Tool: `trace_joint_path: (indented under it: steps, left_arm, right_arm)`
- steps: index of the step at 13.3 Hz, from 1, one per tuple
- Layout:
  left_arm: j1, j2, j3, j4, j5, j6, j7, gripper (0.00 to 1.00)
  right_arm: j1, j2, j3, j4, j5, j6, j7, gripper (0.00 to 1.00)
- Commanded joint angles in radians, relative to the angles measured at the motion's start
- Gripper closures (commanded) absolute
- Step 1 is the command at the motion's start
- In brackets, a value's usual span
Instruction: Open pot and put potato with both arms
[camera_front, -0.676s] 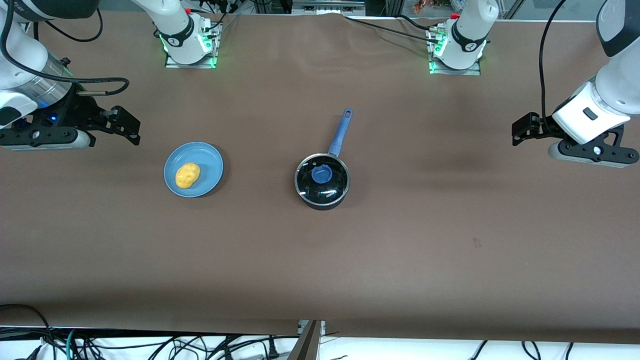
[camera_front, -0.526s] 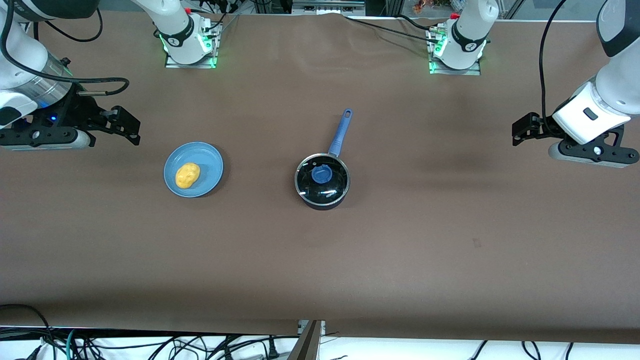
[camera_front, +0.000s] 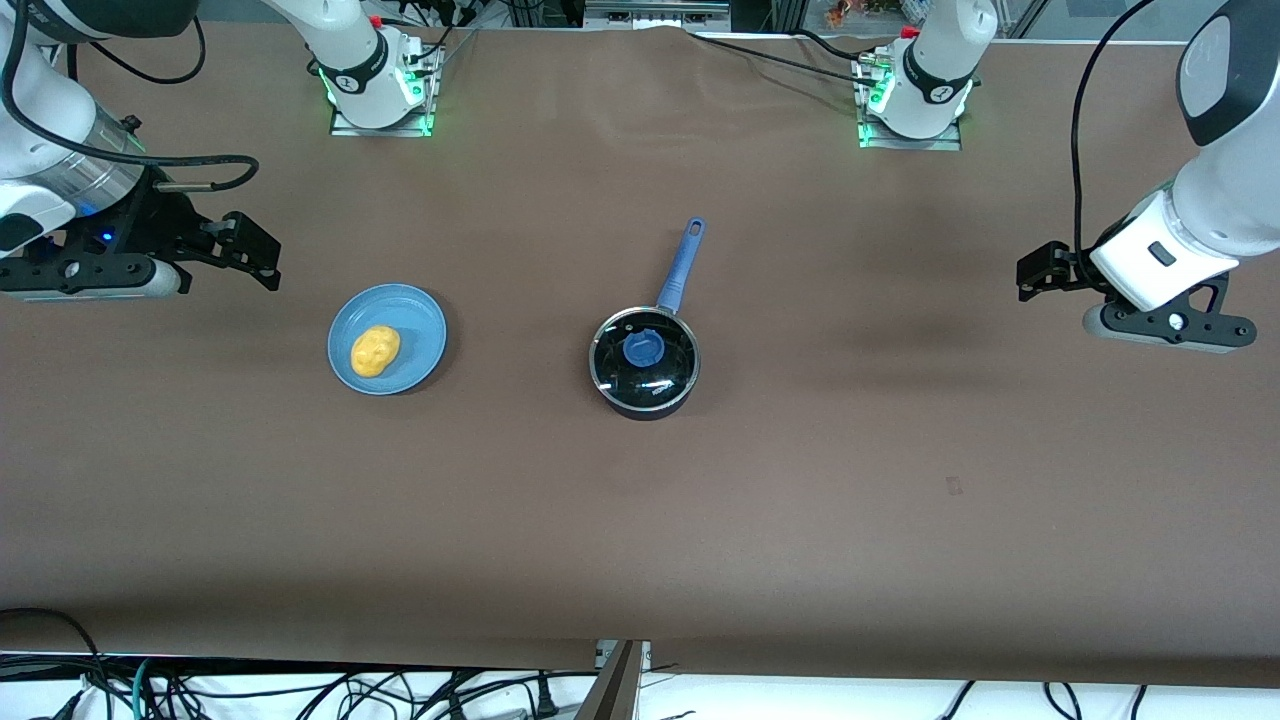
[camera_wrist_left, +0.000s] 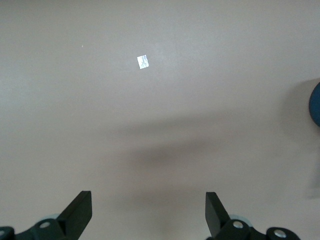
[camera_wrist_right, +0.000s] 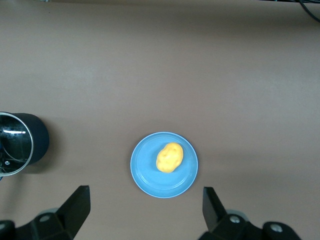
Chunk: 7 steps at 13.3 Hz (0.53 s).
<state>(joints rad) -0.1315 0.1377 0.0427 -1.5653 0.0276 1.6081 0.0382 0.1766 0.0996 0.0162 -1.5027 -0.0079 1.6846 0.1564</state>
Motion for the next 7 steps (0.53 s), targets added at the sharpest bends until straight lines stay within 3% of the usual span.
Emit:
trace_joint_path:
  steps: [1, 7]
  left_arm:
    - [-0.007, 0.005, -0.004, 0.028, 0.028, -0.017, -0.049, 0.00]
    - [-0.008, 0.006, -0.003, 0.039, 0.017, -0.019, -0.064, 0.00]
  right_arm:
    - [-0.002, 0.002, 0.002, 0.007, 0.012, 0.000, 0.011, 0.01]
    - [-0.002, 0.002, 0.002, 0.009, 0.012, 0.001, 0.011, 0.01]
